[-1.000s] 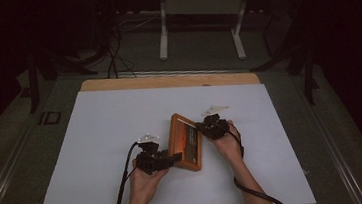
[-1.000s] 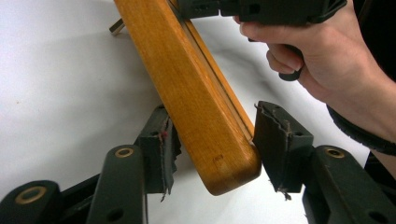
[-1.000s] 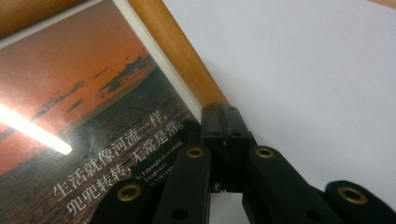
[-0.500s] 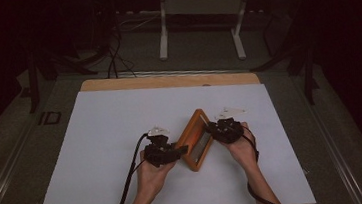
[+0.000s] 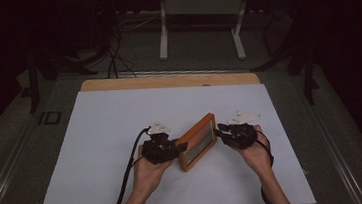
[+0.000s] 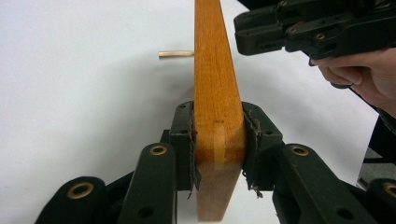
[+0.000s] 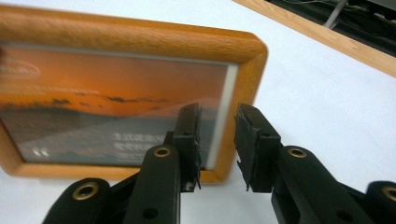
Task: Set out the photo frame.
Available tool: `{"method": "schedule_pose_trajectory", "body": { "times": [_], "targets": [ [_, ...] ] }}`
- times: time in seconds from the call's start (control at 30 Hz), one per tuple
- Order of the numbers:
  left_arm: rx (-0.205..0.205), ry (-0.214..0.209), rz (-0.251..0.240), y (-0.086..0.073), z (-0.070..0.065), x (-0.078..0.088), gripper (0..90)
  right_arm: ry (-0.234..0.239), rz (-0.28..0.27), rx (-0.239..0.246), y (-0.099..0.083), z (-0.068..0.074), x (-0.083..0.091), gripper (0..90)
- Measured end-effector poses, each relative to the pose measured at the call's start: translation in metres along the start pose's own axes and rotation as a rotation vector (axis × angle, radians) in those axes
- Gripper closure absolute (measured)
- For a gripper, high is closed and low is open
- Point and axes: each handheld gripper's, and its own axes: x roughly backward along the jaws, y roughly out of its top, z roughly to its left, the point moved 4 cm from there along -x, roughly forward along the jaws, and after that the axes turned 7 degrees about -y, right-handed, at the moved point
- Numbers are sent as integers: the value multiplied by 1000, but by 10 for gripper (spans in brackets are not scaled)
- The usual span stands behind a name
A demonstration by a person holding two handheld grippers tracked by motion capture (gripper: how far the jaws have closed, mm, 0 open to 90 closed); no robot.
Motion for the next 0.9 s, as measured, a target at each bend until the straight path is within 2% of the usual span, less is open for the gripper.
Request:
{"method": "schedule_pose_trajectory", "body": {
  "times": [0.13, 0.27, 0.3, 0.5, 0.63, 0.67, 0.83, 0.9],
  "targets": [
    [-41, 10, -7, 5, 1, 13, 695, 12, -3, 0, 0, 1, 0, 702],
    [-57, 18, -23, 9, 4, 27, 694, 49, -3, 19, 1, 8, -3, 692],
    [-57, 18, -23, 9, 4, 27, 693, 49, -3, 19, 1, 8, -3, 692],
    [-98, 38, -25, 21, 7, 53, 691, 77, -1, 44, 3, 15, -7, 691],
    [-124, 50, -30, 27, 9, 61, 691, 89, -6, 50, 5, 18, -7, 690],
    [-124, 49, -32, 30, 11, 64, 690, 112, -19, 43, 7, 18, -6, 691],
    [-155, 18, 11, 36, 14, 65, 690, 120, -25, 40, 10, 18, -5, 691],
    [-176, 5, 3, 37, 13, 62, 689, 128, -32, 45, 13, 20, -5, 679]
  ]
}}
